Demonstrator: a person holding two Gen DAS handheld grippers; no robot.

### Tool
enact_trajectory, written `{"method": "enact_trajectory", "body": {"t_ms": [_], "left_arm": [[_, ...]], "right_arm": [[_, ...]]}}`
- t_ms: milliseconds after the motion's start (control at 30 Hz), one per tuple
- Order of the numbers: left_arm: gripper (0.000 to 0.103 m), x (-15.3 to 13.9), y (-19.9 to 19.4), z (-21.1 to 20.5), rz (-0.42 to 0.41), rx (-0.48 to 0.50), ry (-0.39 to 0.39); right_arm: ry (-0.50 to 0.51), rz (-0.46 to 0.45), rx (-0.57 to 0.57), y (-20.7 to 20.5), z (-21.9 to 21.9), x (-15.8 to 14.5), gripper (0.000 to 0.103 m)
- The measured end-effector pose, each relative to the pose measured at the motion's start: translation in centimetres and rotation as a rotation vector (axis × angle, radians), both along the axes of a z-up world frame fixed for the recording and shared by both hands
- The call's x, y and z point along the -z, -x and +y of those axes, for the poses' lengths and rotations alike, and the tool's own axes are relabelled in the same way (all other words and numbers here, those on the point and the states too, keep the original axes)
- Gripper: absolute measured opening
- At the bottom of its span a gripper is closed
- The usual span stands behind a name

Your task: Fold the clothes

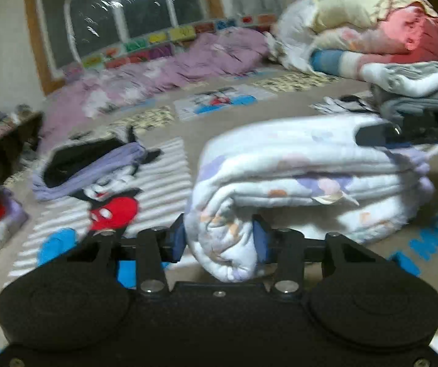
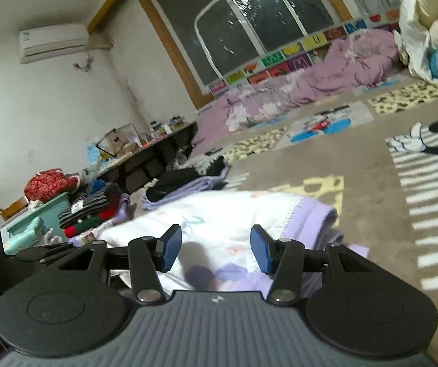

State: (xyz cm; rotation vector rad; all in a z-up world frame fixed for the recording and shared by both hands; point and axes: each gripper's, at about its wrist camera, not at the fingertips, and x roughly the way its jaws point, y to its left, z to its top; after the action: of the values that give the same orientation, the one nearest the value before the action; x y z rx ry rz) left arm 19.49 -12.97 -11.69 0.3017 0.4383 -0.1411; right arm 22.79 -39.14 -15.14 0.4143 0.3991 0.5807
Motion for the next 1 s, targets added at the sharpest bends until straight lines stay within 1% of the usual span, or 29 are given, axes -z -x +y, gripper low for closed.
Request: {"method": "enact_trajectory", "body": {"t_ms": [67,133,167,200,233,267,300,367,467,500,533,567,633,700,800,867,900,933,967,1000], "left_arm": [[0.036,0.1,0.7,-0.5,-0.04,-0.013,-0.058],[0.04,0.9,1.2,-1.1,-0.085,-0.029,-0.17],[0.041,1.6,1.3,-1.5,-0.108,-0.025,-0.24],[0.034,2.3,1.4,-1.7,-0.114,-0.018,-0.289],[0.034,3.1,1.3,-1.8,-0.1,-0.01,-0.316],[0.033,3.7,1.1,-1.6,-0.089,-0.008,-0.327],[0.033,4.1,1.0,-1.2,-0.082,-0.009,-0.316],[0.033,4.6,0.8,-0.6,-0.069,-0.01,-0.303],[0.033,4.2,1.1,-0.9,-0.077,0.035,-0.362],[0.035,3.9,1.4,-0.7,-0.07,0.059,-0.366],[0.037,3.3,1.8,-0.4,-0.05,0.085,-0.355],[0.042,2.5,2.3,0.2,-0.029,0.118,-0.333],[0.043,0.6,3.4,1.5,-0.01,0.164,-0.269],[0.043,-1.6,4.0,2.8,-0.037,0.15,-0.181],[0.043,-4.0,2.9,4.0,-0.075,0.11,-0.026],[0.042,-4.1,1.2,3.7,-0.071,0.102,0.036],[0.037,-4.0,0.3,3.4,-0.063,0.096,0.065],[0.035,-3.6,-0.7,3.1,-0.048,0.087,0.092],[0.032,-3.2,-1.5,2.9,-0.036,0.086,0.125],[0.032,-2.9,-2.0,2.6,-0.03,0.102,0.163]], "right_arm": [[0.015,0.022,0.008,-0.1,0.0,0.4,0.045],[0.025,0.03,0.005,-0.3,0.1,0.6,0.044],[0.031,0.035,0.001,-0.3,0.1,0.6,0.041],[0.045,0.04,-0.003,-0.4,0.3,0.7,0.04],[0.063,0.045,-0.007,-0.4,0.5,0.8,0.039],[0.081,0.05,-0.011,-0.5,0.8,0.9,0.037],[0.093,0.053,-0.015,-0.5,0.9,1.0,0.036],[0.116,0.055,-0.022,-0.4,1.2,1.0,0.032],[0.127,0.056,-0.022,-0.2,1.1,0.9,0.031],[0.124,0.051,-0.019,-0.1,1.1,0.8,0.031],[0.122,0.046,-0.017,0.1,1.0,0.7,0.032],[0.124,0.041,-0.016,0.3,1.0,0.5,0.032],[0.14,0.033,-0.013,0.6,1.0,0.3,0.032],[0.143,0.029,-0.01,0.7,1.0,0.2,0.032],[0.149,0.022,-0.008,1.0,1.0,-0.1,0.032],[0.166,0.02,-0.005,1.1,1.1,-0.2,0.033],[0.18,0.019,-0.003,1.2,1.3,-0.2,0.033],[0.193,0.015,-0.002,1.2,1.5,-0.3,0.033],[0.205,0.013,-0.001,1.3,1.6,-0.4,0.033],[0.212,0.012,0.001,1.4,1.7,-0.4,0.033]]}}
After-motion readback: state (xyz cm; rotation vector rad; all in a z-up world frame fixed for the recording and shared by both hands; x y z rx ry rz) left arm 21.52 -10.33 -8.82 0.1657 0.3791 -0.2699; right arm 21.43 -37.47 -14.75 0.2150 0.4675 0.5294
